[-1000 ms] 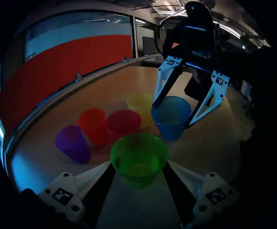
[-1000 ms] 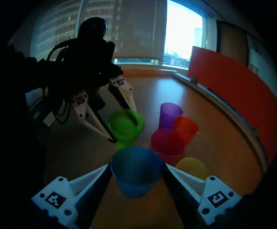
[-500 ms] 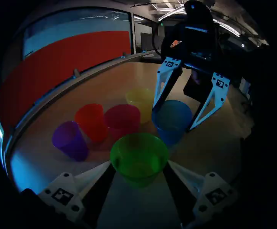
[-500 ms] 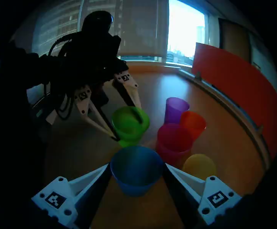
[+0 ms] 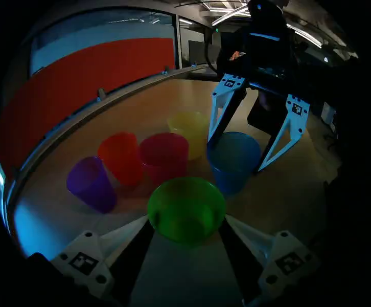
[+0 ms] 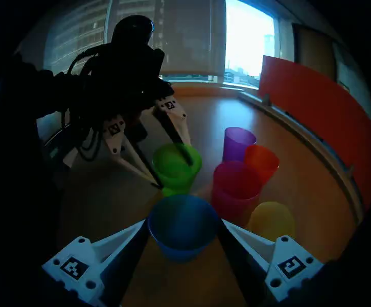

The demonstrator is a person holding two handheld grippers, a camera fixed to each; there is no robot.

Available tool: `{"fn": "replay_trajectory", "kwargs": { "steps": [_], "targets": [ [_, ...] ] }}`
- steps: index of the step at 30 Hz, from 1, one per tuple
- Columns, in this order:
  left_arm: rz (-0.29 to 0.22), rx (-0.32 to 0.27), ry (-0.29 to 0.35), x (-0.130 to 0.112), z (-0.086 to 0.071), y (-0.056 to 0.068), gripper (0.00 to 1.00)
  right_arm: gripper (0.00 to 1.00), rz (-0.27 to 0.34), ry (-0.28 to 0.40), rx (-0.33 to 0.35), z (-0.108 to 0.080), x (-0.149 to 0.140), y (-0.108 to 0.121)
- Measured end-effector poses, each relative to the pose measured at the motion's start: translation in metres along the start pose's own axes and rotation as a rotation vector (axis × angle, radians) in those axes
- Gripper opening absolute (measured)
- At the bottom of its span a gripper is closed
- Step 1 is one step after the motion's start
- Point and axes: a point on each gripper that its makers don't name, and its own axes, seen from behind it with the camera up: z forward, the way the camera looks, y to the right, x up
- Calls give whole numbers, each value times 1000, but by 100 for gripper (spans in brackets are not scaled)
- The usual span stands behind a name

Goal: Pour water

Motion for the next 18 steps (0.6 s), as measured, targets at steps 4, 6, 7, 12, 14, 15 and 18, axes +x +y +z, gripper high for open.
{"fn": "replay_trajectory", "kwargs": {
  "steps": [4, 6, 7, 12, 14, 15, 18],
  "targets": [
    [8, 2, -5, -1, -1, 1, 83, 94, -1, -6, 0, -2, -3, 0],
    [9, 3, -7, -2, -1, 1, 83, 94, -1, -10, 0, -4, -4, -1],
    [8, 3, -7, -2, -1, 1, 83, 94, -1, -12, -1, -5, -5, -1],
    [4, 2, -6, -2, -2, 0, 83, 94, 6, -19, -5, -8, -10, -1],
    [7, 2, -6, -2, -1, 1, 83, 94, 6, -21, -7, -8, -12, -1],
    [9, 2, -7, -2, -1, 1, 83, 94, 5, -22, -8, -9, -12, -1],
    [11, 2, -10, -2, -1, 1, 83, 95, 1, -24, -12, -9, -13, -1]
  ]
}}
